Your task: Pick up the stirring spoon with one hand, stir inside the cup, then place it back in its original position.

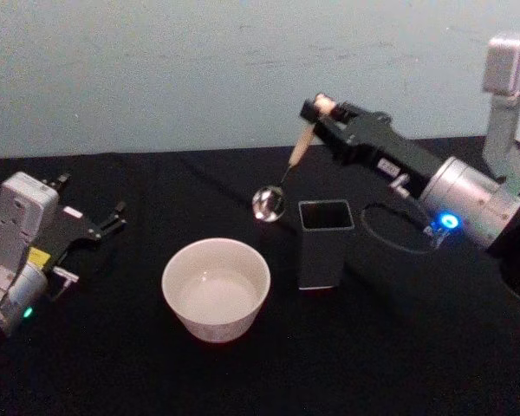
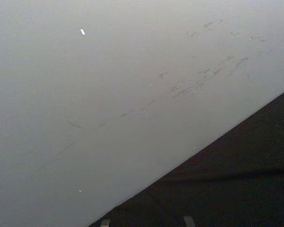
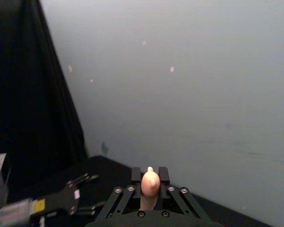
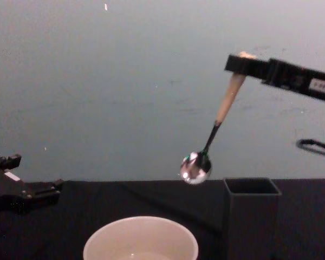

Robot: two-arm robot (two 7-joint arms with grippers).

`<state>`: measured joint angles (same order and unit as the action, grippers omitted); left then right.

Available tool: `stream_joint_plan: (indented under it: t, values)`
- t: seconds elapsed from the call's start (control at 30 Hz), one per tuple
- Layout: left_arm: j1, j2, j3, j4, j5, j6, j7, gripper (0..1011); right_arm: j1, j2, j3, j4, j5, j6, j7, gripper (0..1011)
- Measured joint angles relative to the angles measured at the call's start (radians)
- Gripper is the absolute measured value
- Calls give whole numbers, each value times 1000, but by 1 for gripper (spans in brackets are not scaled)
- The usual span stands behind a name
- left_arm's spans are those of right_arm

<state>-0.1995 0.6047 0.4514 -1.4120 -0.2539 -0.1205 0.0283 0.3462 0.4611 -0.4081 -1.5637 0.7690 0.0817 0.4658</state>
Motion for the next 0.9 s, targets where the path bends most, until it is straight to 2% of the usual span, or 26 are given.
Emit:
stream_joint_plan:
  t: [0.27, 0.5, 0.9]
  values:
    - [0, 0, 0, 0, 0, 0, 0, 1001, 8, 1, -65, 28, -60, -31, 41, 214]
    - [0, 0, 0, 0, 0, 0, 0, 1001, 3, 5, -106, 46, -103, -43, 78, 214]
    - [0, 0, 0, 0, 0, 0, 0, 1001, -7, 5, -145, 72, -186, -91, 113, 214]
